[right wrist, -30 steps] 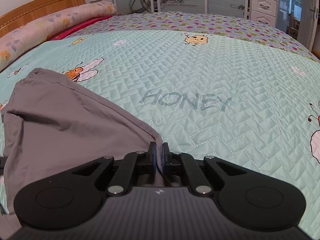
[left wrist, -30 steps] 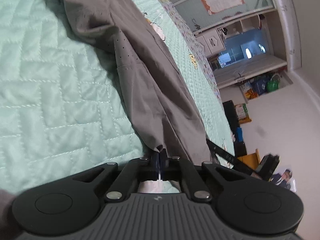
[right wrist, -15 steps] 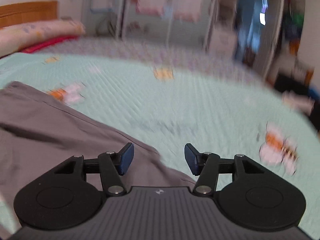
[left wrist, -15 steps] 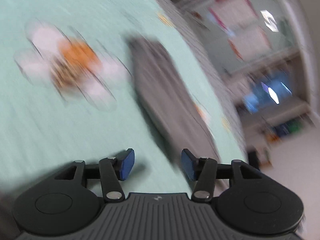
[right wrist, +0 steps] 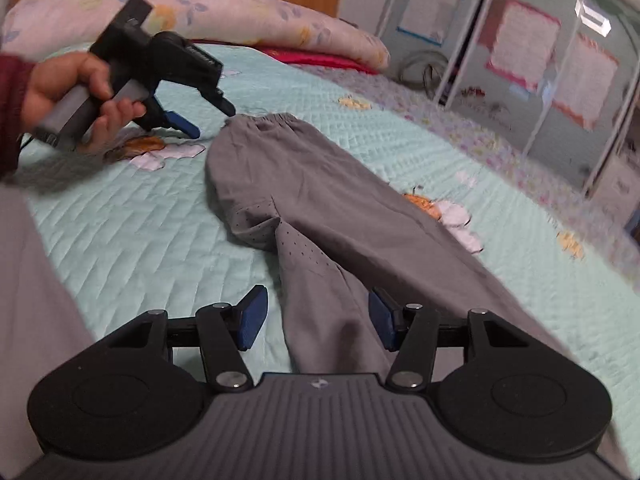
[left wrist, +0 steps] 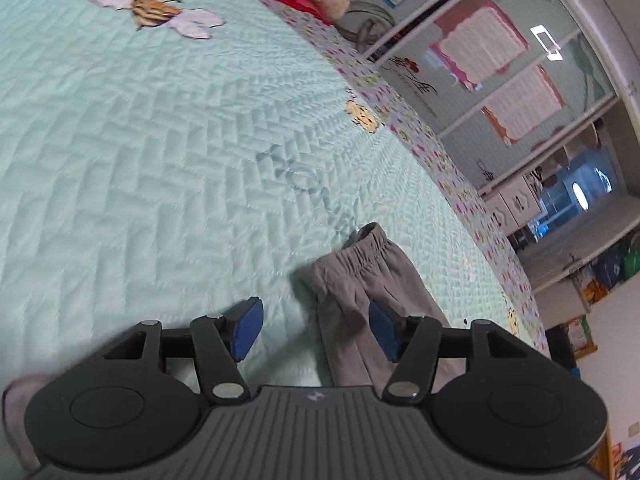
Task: Fold clothes
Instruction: 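Open both grippers and release the trousers flat on the quilt, then move the left gripper to the grey trouser waistband and open it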
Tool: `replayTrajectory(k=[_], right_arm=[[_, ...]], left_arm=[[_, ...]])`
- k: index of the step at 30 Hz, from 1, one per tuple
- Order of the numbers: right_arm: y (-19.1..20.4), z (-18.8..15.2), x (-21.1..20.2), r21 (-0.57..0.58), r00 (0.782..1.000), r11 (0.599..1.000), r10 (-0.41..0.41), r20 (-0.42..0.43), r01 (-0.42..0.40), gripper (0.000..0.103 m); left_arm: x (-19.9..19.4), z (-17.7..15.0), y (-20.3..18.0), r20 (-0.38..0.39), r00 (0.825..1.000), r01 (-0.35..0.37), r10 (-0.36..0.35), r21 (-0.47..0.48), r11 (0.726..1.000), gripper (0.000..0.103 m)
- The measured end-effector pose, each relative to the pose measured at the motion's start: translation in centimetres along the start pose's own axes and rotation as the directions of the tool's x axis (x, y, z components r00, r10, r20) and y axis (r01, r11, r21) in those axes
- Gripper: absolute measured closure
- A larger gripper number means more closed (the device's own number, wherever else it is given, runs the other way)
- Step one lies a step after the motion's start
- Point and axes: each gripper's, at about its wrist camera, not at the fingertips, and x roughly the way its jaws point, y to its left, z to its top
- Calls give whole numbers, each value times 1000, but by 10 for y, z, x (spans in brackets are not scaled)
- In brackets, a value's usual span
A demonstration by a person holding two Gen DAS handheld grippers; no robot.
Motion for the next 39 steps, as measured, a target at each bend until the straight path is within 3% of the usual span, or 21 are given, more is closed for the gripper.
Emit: replayTrajectory(k=[3, 5, 6, 7, 8, 11, 13, 16, 17, 18, 23, 27, 31, 35, 37, 39], right_arm=[[-3, 3, 12, 37, 999, 999, -5, -36, 6, 82], [-1, 3, 13, 55, 999, 998, 3, -37, -1, 89], [2, 2, 12, 55, 999, 999, 3, -36, -1, 97], [6, 1, 10, 48, 999, 999, -3, -35, 4, 103], [9, 2, 8, 43, 999, 999, -5, -32, 7, 103], [26, 5, -4, -2, 999, 999, 32, -33, -32, 103], [42, 2, -14, -70, 997, 995, 62, -44, -65, 103], [60, -10, -22, -134, 995, 988, 71, -72, -80, 103], [63, -14, -22, -135, 994, 988, 67, -81, -78, 103], [63, -15, -24, -120, 994, 989, 73, -83, -83, 103], [54, -15, -36, -3, 986, 990, 142, -90, -143, 95], [46, -19, -44, 81, 973, 978, 203, -110, -195, 95], [37, -21, -47, 170, 965, 961, 239, -105, -219, 91], [34, -20, -52, 237, 960, 936, 277, -49, -258, 88], [31, -15, -54, 256, 965, 933, 261, -1, -252, 81], [22, -10, -50, 280, 980, 940, 200, 16, -196, 79]], left_arm=[[10, 5, -9, -7, 1000, 14, -14, 23, 1000, 41], [16, 7, -16, -30, 999, 37, -35, 50, 998, 44], [19, 8, -18, -40, 999, 38, -35, 70, 997, 49], [21, 9, -20, -50, 998, 38, -34, 90, 995, 86], [23, 11, -22, -64, 998, 21, -14, 114, 993, 98], [16, 20, -15, -19, 999, -30, 33, 148, 988, 99], [9, 29, -1, 1, 1000, -23, 23, 121, 992, 99], [10, 35, 14, -46, 999, 10, -5, 127, 992, 96], [10, 34, 16, -51, 998, -12, 20, 145, 989, 93], [10, 33, 17, -54, 997, -37, 47, 163, 986, 92], [6, 32, 25, -45, 999, -25, 31, 136, 990, 85], [0, 35, 30, -50, 998, -20, 25, 103, 994, 80], [-12, 38, 33, -32, 999, -10, 13, 86, 996, 62], [-29, 41, 38, -6, 1000, -7, 7, 69, 998, 51], [-35, 40, 35, 0, 1000, 3, -3, 88, 996, 50], [-36, 38, 26, -10, 1000, 16, -15, 145, 989, 50]])
